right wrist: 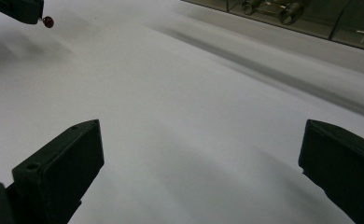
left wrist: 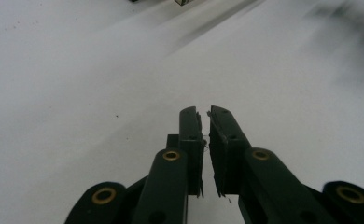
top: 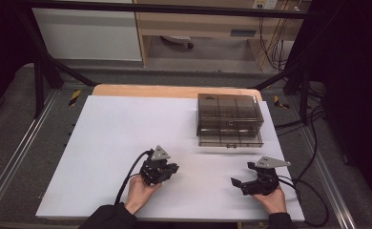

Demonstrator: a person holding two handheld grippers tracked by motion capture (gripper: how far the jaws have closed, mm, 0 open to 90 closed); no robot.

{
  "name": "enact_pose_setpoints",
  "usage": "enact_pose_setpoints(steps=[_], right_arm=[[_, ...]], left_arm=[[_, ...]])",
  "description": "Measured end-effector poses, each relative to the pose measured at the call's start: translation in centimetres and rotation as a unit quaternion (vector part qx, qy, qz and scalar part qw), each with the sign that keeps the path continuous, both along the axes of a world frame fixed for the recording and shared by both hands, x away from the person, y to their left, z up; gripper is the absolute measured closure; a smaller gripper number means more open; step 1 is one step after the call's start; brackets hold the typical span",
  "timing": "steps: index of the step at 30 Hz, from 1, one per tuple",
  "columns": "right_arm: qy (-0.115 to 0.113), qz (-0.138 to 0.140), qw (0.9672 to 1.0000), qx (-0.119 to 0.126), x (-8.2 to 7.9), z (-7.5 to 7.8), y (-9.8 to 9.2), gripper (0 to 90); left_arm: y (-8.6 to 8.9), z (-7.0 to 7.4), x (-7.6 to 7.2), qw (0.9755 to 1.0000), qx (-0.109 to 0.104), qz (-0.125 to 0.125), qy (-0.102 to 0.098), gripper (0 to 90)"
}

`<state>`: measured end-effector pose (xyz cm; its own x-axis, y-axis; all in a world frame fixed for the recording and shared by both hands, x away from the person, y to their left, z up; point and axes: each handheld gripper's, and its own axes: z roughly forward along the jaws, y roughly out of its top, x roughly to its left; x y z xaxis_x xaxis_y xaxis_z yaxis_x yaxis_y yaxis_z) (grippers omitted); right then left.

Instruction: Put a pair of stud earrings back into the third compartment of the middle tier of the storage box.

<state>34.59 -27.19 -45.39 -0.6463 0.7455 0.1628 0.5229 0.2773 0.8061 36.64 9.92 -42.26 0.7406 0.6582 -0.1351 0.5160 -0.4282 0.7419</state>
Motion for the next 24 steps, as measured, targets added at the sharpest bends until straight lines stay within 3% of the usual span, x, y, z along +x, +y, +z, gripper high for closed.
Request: enact_pose_setpoints(steps=[10,24], right_arm=[[-0.001,-0.001,1.0000,-0.002,0.0,0.0,0.0,0.6],[0.001,-0.001,1.0000,0.001,0.0,0.1,0.0,0.6]], left_arm=[[-1.2,1.2,0.5,0.9999,-0.007,-0.009,0.000,83.1],[-5.0,3.0,2.5,0.9995,-0.008,-0.029,-0.003,83.1]])
